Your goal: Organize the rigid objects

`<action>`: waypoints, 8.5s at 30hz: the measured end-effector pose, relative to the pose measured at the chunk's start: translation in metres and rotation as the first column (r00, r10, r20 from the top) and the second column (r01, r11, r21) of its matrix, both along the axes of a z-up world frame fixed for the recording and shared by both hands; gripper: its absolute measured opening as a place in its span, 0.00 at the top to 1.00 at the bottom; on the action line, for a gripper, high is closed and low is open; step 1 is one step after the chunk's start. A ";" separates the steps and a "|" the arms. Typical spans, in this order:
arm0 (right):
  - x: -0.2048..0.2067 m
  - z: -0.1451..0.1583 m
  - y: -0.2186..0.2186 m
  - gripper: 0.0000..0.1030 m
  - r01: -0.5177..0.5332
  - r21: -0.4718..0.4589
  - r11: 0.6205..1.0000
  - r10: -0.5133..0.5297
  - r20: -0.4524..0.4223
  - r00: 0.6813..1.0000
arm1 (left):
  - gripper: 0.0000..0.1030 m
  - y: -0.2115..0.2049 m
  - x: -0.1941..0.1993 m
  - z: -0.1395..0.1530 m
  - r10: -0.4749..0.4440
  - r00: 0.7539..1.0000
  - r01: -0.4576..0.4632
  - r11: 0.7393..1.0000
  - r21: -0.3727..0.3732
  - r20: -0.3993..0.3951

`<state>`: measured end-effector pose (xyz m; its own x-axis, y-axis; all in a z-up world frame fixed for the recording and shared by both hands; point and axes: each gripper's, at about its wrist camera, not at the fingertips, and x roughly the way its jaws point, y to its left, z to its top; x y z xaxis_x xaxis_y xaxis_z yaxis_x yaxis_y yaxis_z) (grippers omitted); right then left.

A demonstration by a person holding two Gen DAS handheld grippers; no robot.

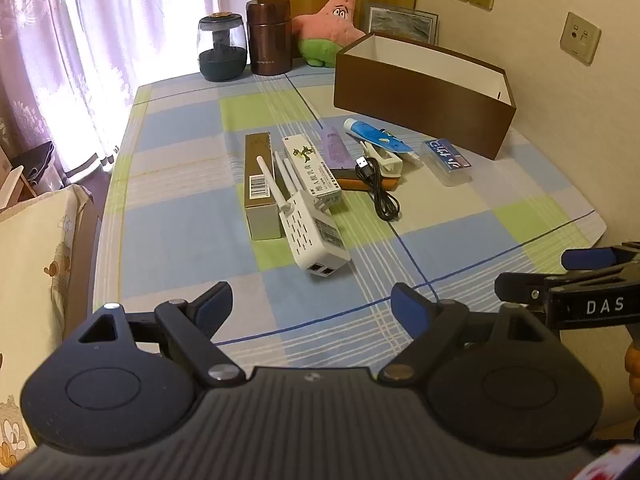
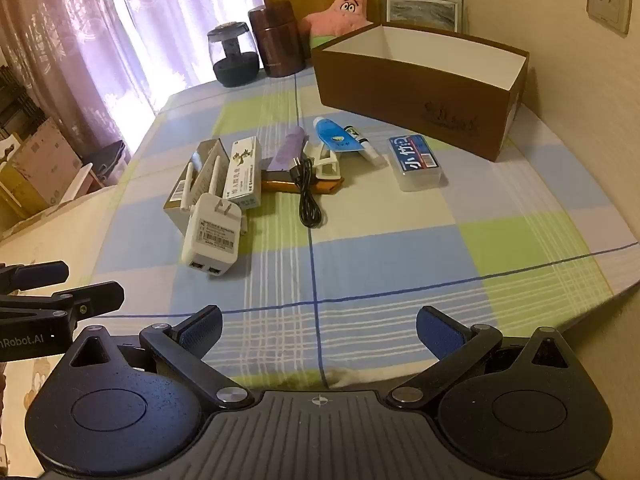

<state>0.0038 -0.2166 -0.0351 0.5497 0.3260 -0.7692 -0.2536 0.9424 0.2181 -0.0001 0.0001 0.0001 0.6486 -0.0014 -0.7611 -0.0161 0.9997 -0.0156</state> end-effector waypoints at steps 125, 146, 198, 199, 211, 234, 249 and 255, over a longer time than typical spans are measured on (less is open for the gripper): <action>0.104 -0.026 -0.055 0.07 0.007 0.035 0.999 -0.006 -0.014 1.000 | 0.29 0.014 0.094 -0.059 0.064 0.992 -0.075 0.992 -0.103 -0.112; 0.153 -0.055 -0.082 0.08 0.011 0.005 1.000 -0.011 -0.087 0.996 | 0.59 -0.006 0.133 -0.081 0.125 0.979 -0.124 0.992 0.017 -0.164; 0.276 -0.100 -0.048 0.46 -0.188 -0.092 0.978 0.182 -0.070 0.981 | 0.66 -0.034 0.141 -0.023 0.282 0.959 -0.279 0.948 0.152 -0.001; 0.275 -0.100 -0.049 0.47 -0.192 -0.093 0.977 0.187 -0.066 0.980 | 0.66 -0.035 0.139 -0.023 0.281 0.960 -0.278 0.948 0.153 0.002; 0.239 -0.071 -0.069 0.48 -0.120 -0.044 0.992 0.119 -0.023 0.993 | 0.66 -0.041 0.144 -0.014 0.142 0.989 -0.145 0.982 0.122 0.030; 0.195 -0.001 -0.071 0.48 0.083 0.022 0.996 -0.084 0.054 0.995 | 0.66 -0.069 0.200 0.010 -0.225 0.968 0.214 0.972 0.094 0.116; 0.226 0.037 -0.095 0.48 0.170 0.028 0.985 -0.172 0.144 0.975 | 0.66 -0.113 0.268 0.031 -0.354 0.915 0.346 0.935 0.072 0.192; 0.259 0.040 -0.098 0.48 0.191 0.015 0.982 -0.191 0.172 0.966 | 0.66 -0.130 0.308 0.037 -0.381 0.900 0.373 0.925 0.080 0.210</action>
